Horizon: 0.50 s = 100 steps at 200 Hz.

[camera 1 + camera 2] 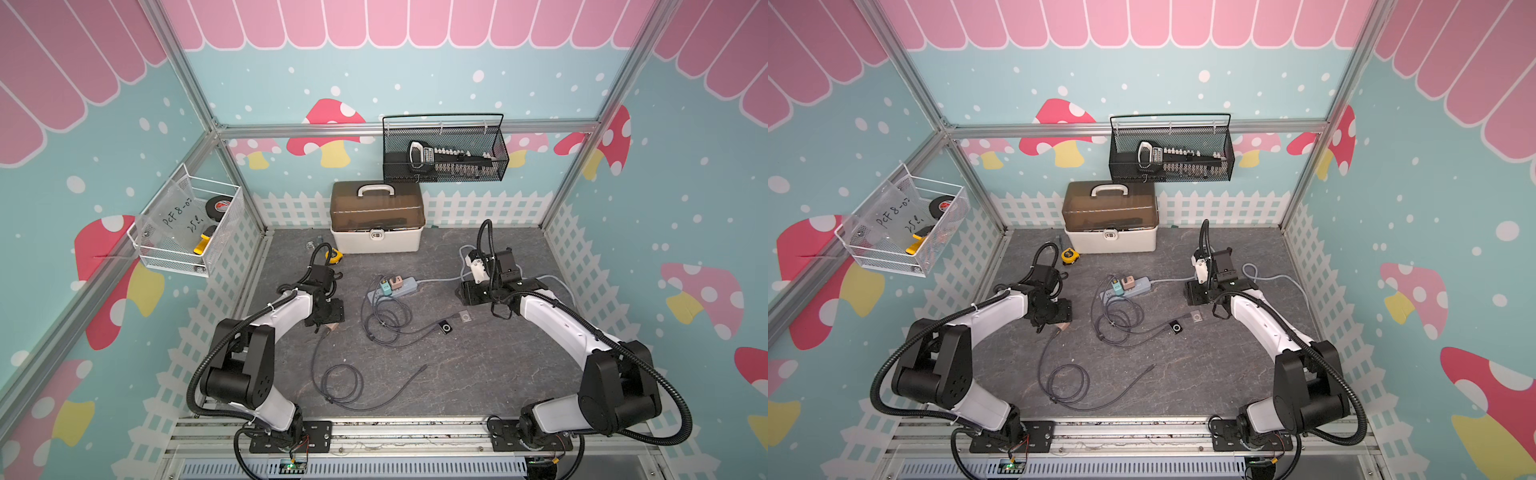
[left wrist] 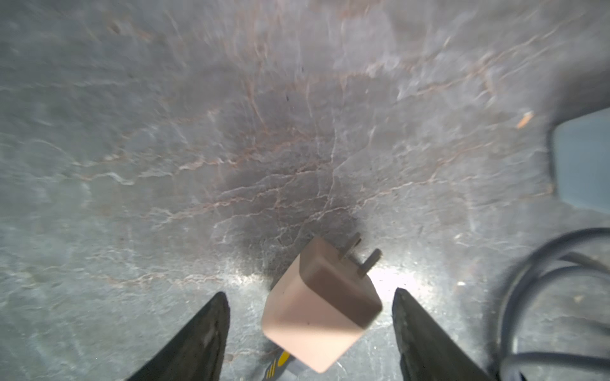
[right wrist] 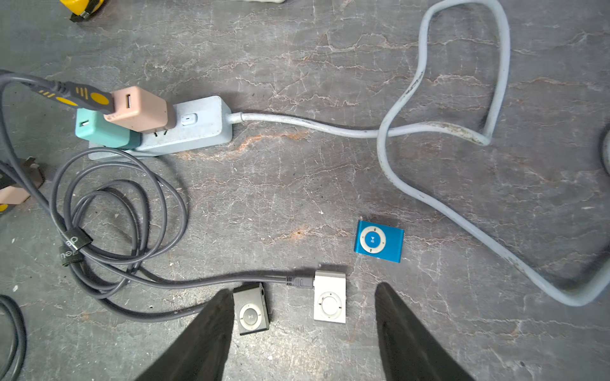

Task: Charge mp3
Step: Pick up the plug from the center of the board.

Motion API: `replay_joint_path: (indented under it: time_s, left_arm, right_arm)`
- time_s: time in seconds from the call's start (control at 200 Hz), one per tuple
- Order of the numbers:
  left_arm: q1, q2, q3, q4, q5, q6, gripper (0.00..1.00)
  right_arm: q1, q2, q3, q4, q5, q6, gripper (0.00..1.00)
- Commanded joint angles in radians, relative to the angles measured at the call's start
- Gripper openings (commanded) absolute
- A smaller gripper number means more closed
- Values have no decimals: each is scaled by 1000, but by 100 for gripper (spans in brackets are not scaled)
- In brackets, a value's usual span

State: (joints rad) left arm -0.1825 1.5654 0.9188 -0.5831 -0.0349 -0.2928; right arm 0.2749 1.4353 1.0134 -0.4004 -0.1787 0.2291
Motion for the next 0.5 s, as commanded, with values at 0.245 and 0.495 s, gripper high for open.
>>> replay_joint_path:
  time_s: [0.245,0.495]
  left_arm:
    - [-12,24,17,-24,-43,46,76]
    - [-12,68,57,-103,9,234,69]
  right_arm:
    - [0,-10,22,16,-24,-24,67]
    - [0,-23,23,2,1,-23,67]
